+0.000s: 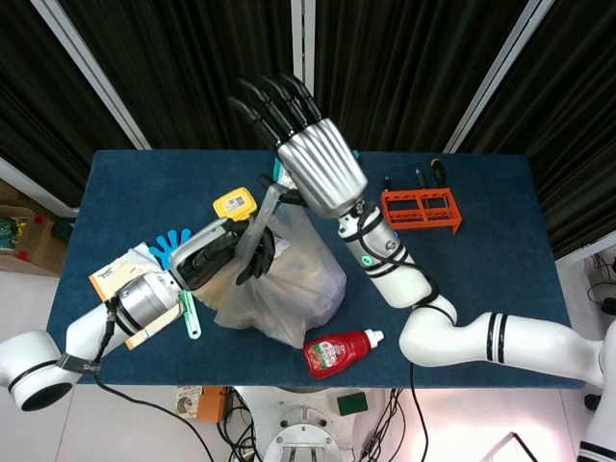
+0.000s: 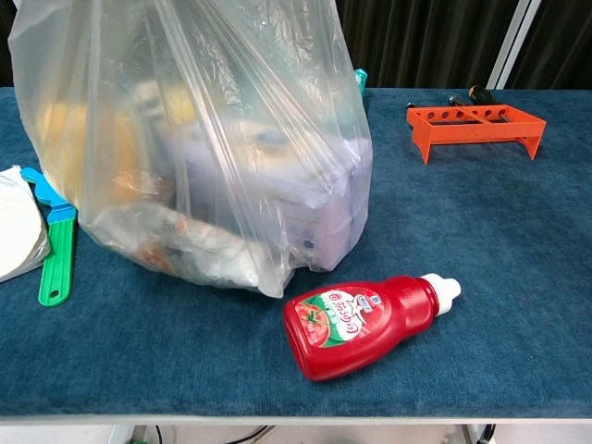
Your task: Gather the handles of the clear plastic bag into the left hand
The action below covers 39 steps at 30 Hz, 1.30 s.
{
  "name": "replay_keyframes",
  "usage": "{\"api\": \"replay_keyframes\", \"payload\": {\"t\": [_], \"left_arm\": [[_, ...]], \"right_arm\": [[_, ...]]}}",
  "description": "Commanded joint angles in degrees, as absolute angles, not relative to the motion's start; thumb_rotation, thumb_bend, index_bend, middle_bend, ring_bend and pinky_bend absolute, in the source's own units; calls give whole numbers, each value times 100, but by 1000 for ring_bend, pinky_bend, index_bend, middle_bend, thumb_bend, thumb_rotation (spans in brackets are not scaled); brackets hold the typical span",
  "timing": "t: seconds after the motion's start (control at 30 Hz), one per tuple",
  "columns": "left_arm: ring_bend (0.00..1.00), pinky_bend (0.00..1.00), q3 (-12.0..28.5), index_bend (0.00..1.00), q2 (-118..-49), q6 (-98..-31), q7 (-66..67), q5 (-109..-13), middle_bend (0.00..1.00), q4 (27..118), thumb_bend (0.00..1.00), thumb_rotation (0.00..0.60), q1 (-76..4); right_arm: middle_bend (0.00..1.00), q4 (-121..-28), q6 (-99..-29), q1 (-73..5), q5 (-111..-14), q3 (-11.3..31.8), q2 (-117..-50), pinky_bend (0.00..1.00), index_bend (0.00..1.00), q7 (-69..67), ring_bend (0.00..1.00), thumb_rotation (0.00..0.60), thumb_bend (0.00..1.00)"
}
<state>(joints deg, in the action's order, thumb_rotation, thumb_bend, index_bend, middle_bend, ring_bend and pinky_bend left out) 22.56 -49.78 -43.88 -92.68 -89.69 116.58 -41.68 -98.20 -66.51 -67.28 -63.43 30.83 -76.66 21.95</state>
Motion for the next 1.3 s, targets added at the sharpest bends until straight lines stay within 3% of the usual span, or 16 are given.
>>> {"api": "replay_keyframes", "payload": {"t": [0.03, 0.17, 0.33, 0.63, 1.07, 1.3], "left_arm": [[644, 814, 2113, 513, -4889, -4625, -9747, -9338, 629, 11529, 4, 188, -4247], [646, 814, 2003, 513, -4824, -4863, -10122, -9487, 629, 11405, 4, 187, -4331], [645, 814, 1964, 513, -4804, -5132, -10326, -9339, 630, 11346, 4, 185, -4369], [645, 814, 1947, 514, -4877, -5167, -10043, -8699, 630, 11307, 4, 182, -4457], [645, 814, 2104, 514, -5031, -4982, -9653, -7924, 629, 11204, 4, 177, -4567], [645, 812, 2240, 512, -5095, -4886, -9342, -7581, 628, 11186, 3, 174, -4588]], "right_arm": [[0, -9734, -6622, -6725, -6279, 3061, -7690, 0, 0, 2157, 0, 600, 251], [0, -9669, -6533, -6696, -6282, 2989, -7648, 0, 0, 2089, 0, 600, 232], [0, -9645, -6399, -6639, -6295, 2925, -7535, 0, 0, 1954, 0, 600, 131], [0, -9799, -6198, -6473, -6365, 2847, -7292, 0, 0, 1521, 0, 600, 26], [0, -10635, -5766, -6082, -6307, 2968, -6660, 0, 0, 288, 0, 600, 10], [0, -10858, -6062, -5600, -6768, 2945, -6217, 0, 0, -190, 0, 600, 14]]}}
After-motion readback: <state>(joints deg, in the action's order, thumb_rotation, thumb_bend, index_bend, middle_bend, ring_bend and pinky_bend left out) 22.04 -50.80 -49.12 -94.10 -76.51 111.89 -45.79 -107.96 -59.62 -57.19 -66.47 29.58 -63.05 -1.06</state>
